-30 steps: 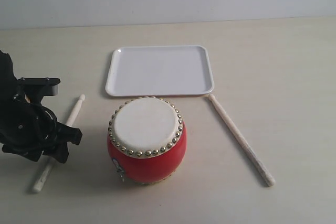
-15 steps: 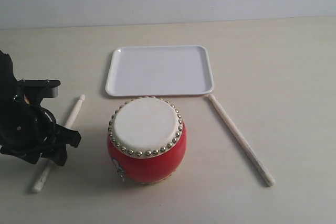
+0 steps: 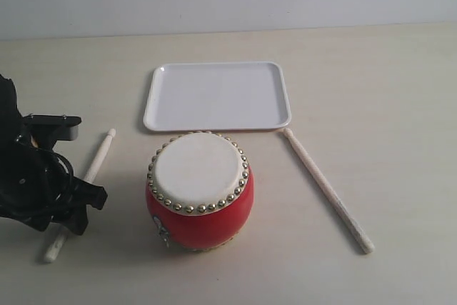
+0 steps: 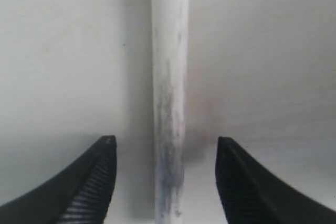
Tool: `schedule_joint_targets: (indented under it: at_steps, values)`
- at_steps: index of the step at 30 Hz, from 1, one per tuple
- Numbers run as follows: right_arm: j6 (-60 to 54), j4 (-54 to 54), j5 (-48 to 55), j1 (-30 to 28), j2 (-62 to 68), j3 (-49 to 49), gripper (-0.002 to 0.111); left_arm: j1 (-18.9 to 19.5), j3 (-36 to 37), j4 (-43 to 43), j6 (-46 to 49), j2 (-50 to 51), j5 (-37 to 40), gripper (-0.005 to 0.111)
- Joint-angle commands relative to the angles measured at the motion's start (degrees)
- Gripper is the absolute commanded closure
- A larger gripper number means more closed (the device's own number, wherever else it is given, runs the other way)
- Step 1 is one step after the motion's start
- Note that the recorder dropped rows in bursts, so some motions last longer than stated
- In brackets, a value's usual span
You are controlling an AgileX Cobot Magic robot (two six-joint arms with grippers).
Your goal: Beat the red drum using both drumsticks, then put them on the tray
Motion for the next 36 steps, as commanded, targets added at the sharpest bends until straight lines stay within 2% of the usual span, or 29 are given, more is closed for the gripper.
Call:
schedule_joint_targets:
  at_steps: [1,8,15,20,26,28,31,36]
  values:
    - [-0.35,-0.28,0.04,-0.13,-0.35,0.27,0.108,-0.45,0.32,0.16,0.39,-0.23,-1.13,0.052]
    - [-0.34,-0.28,0.15,-0.13,-0.35,0.27,0.108,-0.45,0.41,-0.11,0.61,-0.23,-0.01,0.052]
    - [-0.34,-0.28,0.15,-0.13,-0.35,0.27,0.108,-0.45,1.04,0.22,0.61,-0.23,-2.6,0.052]
    - [-0.34,-0.28,0.15,-0.13,-0.35,0.27,0.108,-0.45,1.26,0.22,1.55,0.83,-1.18,0.067]
    - [-0.34,-0.28,0.15,-0.13,-0.35,0.27,0.108,-0.45,1.26,0.22,1.7,2.07,-1.54,0.071]
    - [-0.34,-0.28,0.15,-0.13,-0.35,0.27,0.108,-0.45,1.26,0.22,1.7,2.07,-1.54,0.083]
    - [-0.34,-0.28,-0.13,-0.13,-0.35,0.27,0.108,-0.45,1.26,0.22,2.51,1.96,-2.47,0.107]
    - [1.06,-0.28,0.57,-0.13,1.59,-4.73,0.108,-0.32,1.07,0.57,3.69,-0.21,-5.33,0.107]
